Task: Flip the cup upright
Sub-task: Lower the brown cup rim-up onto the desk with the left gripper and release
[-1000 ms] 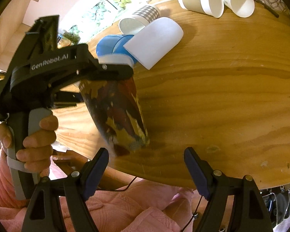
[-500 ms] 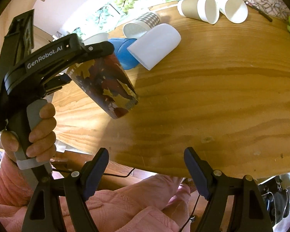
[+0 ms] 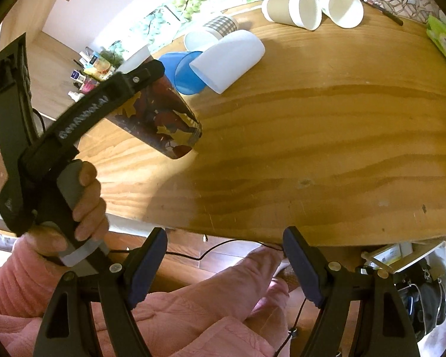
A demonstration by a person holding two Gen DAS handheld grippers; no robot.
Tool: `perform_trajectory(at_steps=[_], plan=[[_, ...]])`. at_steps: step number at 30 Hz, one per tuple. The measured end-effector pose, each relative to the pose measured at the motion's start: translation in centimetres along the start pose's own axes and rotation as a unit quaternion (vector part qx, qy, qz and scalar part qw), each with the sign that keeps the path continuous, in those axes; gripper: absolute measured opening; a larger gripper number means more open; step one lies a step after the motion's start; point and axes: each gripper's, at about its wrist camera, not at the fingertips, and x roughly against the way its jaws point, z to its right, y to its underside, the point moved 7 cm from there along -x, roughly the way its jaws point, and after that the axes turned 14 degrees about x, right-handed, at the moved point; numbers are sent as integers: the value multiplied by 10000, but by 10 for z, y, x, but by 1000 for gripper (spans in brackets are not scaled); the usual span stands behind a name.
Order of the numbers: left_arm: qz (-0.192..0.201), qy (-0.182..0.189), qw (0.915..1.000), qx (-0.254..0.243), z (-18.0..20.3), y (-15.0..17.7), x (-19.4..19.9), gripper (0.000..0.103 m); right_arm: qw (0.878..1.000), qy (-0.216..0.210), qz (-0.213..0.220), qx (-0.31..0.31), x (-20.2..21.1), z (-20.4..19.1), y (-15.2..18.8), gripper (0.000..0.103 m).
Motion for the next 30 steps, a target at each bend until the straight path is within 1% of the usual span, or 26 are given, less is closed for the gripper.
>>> perform_trajectory(at_steps=[3, 9, 13, 22, 25, 28, 30], plan=[[-15, -27, 10000, -86, 1, 7, -1, 82, 10000, 25, 9, 13, 2, -3, 4, 81], [132, -106, 9997, -195, 1, 18, 3, 83, 10000, 51, 28, 41, 6, -6, 14, 81], [105, -127, 9995, -278, 3, 22, 5, 82, 10000, 73, 37, 44, 7, -8, 19, 81], [-218, -277, 9986, -399, -1, 42, 8, 83, 9998, 142, 100, 119, 11, -15, 26, 81], [-396, -334, 9979, -386, -6, 52, 12, 83, 9997, 185, 137, 127, 13, -15, 28, 83], [-619, -424, 9963, -422, -10, 63, 18, 83, 9993, 279, 204, 125, 16, -14, 28, 84], [-823, -580, 9939, -453, -16, 71, 25, 83, 9987, 398, 282, 122, 20, -13, 29, 84]])
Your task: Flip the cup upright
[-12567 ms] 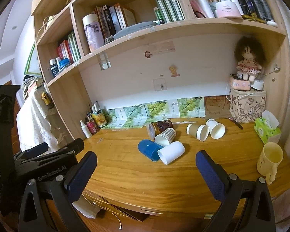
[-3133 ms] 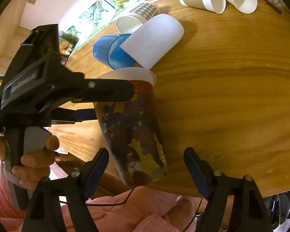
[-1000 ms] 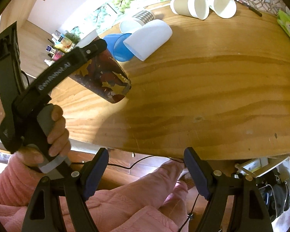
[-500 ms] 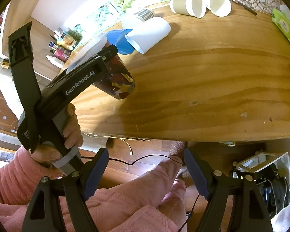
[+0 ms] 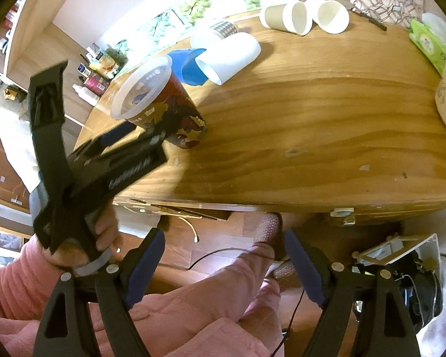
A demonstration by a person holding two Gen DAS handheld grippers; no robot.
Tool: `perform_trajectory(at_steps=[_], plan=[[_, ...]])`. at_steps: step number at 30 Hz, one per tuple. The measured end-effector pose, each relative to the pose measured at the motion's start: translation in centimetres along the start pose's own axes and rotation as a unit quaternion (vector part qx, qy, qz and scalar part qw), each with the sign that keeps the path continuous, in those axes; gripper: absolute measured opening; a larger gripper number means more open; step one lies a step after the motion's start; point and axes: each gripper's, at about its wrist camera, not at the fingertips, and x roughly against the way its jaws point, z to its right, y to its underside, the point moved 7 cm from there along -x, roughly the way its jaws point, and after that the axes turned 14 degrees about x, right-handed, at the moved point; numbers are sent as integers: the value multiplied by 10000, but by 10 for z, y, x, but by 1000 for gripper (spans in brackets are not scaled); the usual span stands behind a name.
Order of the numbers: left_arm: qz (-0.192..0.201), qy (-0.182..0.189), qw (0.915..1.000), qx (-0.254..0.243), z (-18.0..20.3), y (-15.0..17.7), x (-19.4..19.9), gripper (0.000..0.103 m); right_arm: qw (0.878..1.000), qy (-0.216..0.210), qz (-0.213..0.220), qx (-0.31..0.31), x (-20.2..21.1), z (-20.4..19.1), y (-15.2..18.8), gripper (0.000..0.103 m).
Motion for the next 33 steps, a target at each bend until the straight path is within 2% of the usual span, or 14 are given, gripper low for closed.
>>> perform_trajectory(at_steps=[5, 11, 17, 21, 23, 25, 28, 31, 33], plan=[[-227, -388, 9988, 196, -22, 16, 21, 83, 9987, 366, 359, 16, 16, 4, -1, 86], [173, -784, 9959, 425, -42, 2, 73, 83, 9934, 611, 967, -33, 49, 0, -13, 86], [627, -668, 9920, 863, -45, -27, 127, 83, 9817, 784, 1731, 154, 101, -19, -35, 100], [865, -486, 9888, 1117, -39, -38, 162, 83, 9732, 897, 2109, 215, 133, -31, -44, 101], [887, -376, 9872, 1272, -37, -40, 175, 94, 9684, 993, 2272, 272, 146, -38, -46, 102], [920, -314, 9849, 1436, -36, -40, 185, 98, 9634, 1096, 2418, 369, 156, -46, -45, 102], [1108, -461, 9821, 1452, -34, -37, 196, 101, 9559, 1296, 2607, 394, 164, -53, -41, 102], [1532, -746, 9771, 1274, -30, -34, 210, 101, 9470, 1452, 2830, 460, 174, -62, -31, 102], [1742, -745, 9739, 1250, -28, -33, 218, 102, 9385, 1606, 3000, 581, 182, -66, -28, 102]])
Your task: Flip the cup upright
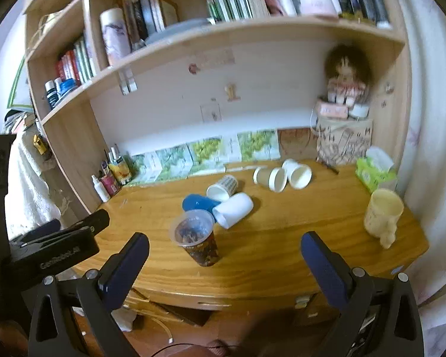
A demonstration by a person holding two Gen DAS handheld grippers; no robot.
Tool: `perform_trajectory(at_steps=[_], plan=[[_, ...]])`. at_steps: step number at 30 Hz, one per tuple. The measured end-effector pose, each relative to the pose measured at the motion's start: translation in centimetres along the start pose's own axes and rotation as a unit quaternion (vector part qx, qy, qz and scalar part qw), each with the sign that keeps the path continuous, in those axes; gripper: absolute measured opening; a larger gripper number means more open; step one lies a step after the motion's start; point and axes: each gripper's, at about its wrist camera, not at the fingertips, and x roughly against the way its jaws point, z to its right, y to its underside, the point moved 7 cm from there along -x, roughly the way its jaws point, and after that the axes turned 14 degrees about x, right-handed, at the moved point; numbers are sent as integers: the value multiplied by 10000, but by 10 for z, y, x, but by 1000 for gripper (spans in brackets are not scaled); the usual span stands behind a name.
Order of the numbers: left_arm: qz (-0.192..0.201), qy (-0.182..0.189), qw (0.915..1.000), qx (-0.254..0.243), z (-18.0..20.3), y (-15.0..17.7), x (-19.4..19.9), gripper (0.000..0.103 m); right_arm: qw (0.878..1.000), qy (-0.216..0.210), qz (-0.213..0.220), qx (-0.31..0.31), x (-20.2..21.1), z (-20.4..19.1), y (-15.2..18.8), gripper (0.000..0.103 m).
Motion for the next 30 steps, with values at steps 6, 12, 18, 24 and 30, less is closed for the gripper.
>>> perform_trajectory(at_steps=[6, 12, 18, 24, 30], plan=[[515, -50, 9986, 100, -2, -9, 16, 102, 9994, 164, 283, -66, 17, 5, -3, 102], [734, 86, 9972, 116, -2, -12, 26, 102, 9991, 109, 417, -24, 22, 1, -5, 102], [873, 12, 9962, 28, -1, -13, 32, 102, 9991, 85, 419, -73, 22, 0, -5, 102], [952, -31, 9954, -136, 4, -10, 36, 102, 9993, -8, 377, -66, 20, -4, -5, 102], [997, -34, 9949, -170, 7, -9, 38, 102, 9994, 22, 316, -166, 18, -3, -2, 102]])
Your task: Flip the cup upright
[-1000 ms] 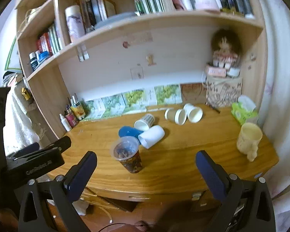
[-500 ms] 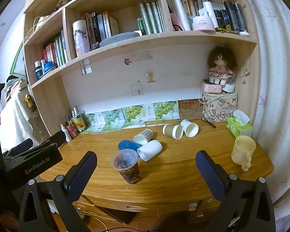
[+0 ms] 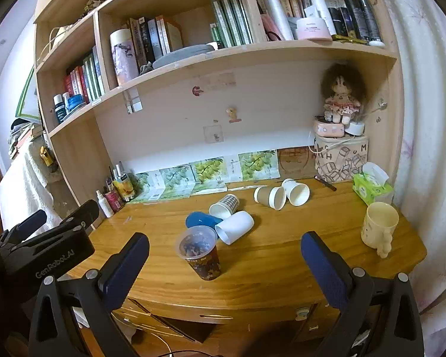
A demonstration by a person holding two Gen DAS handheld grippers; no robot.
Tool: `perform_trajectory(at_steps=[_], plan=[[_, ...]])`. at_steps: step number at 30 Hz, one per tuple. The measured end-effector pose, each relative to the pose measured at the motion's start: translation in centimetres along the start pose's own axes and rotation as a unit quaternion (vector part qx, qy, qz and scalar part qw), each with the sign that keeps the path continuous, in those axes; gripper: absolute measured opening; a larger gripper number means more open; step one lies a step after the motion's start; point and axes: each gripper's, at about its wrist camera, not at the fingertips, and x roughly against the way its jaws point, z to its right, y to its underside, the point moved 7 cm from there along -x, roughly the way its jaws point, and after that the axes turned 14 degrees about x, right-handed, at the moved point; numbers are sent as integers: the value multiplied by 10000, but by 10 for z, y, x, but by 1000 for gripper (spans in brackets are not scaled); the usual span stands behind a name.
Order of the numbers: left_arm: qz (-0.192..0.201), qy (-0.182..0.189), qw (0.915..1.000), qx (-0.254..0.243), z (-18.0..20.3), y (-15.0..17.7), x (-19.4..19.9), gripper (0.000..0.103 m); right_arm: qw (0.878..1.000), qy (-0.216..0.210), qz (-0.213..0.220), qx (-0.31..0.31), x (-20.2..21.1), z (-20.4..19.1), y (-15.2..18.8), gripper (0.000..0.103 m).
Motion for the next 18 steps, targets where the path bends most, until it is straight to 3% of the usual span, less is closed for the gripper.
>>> perform_trajectory(at_steps=[18], plan=[[24, 125, 9999, -103, 14, 3, 3, 102, 9998, 159, -67, -114, 1, 10, 6, 102]])
